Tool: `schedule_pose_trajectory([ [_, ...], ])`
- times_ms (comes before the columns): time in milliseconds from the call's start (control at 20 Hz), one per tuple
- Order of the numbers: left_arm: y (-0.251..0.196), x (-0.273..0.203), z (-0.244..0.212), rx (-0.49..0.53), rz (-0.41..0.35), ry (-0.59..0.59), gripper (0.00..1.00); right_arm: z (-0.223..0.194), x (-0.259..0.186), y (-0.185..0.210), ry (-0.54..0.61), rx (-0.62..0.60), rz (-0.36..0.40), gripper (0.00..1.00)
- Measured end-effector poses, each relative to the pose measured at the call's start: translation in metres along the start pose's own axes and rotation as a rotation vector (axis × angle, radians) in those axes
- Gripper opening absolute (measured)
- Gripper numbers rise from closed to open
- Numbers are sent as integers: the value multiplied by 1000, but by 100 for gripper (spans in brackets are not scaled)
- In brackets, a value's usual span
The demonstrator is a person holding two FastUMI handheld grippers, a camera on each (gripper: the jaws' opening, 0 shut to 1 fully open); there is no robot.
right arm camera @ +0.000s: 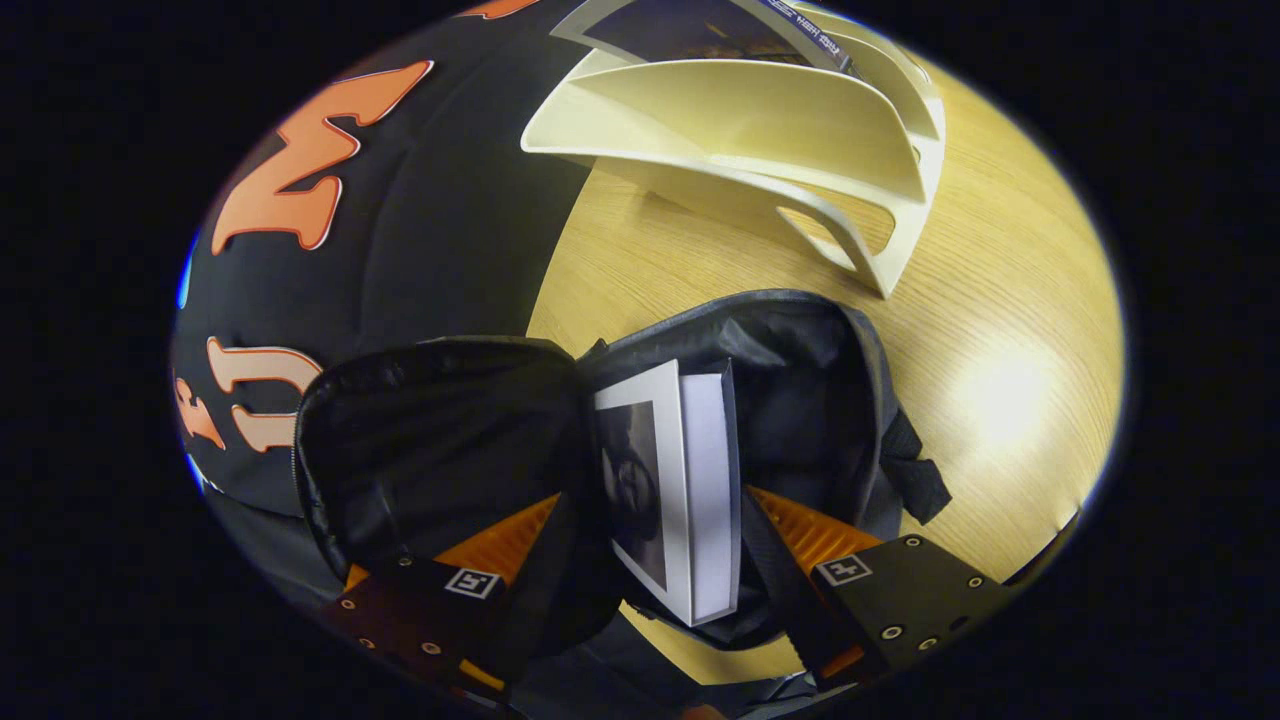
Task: Open the schoolbag, grab two books from the bookshelf and put them into the schoolbag.
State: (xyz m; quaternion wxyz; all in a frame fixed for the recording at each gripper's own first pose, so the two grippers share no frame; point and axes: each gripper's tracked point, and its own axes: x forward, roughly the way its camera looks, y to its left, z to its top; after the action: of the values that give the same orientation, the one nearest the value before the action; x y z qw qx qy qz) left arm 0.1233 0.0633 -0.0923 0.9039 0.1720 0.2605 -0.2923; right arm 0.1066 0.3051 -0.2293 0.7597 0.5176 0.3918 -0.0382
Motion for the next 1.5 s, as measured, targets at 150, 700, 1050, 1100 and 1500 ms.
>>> schedule_pose_trajectory([
  [150, -2, -3, -7, -25, -9, 1, 0, 16, -27, 0, -28, -28, 24, 98],
  [700, 1, 1, -12, -101, -24, -12, 1, 104, -158, -19, -211, -275, -31, 98],
  [1050, 4, 5, -16, -130, -31, -1, 0, 164, -216, -10, -248, -608, -176, 98],
  [1100, 5, 5, -16, -123, -29, -1, 0, 169, -221, -9, -244, -654, -198, 98],
  [1500, 16, 10, -19, -121, -9, 17, 1, 222, -225, 28, -181, -908, -359, 98],
])
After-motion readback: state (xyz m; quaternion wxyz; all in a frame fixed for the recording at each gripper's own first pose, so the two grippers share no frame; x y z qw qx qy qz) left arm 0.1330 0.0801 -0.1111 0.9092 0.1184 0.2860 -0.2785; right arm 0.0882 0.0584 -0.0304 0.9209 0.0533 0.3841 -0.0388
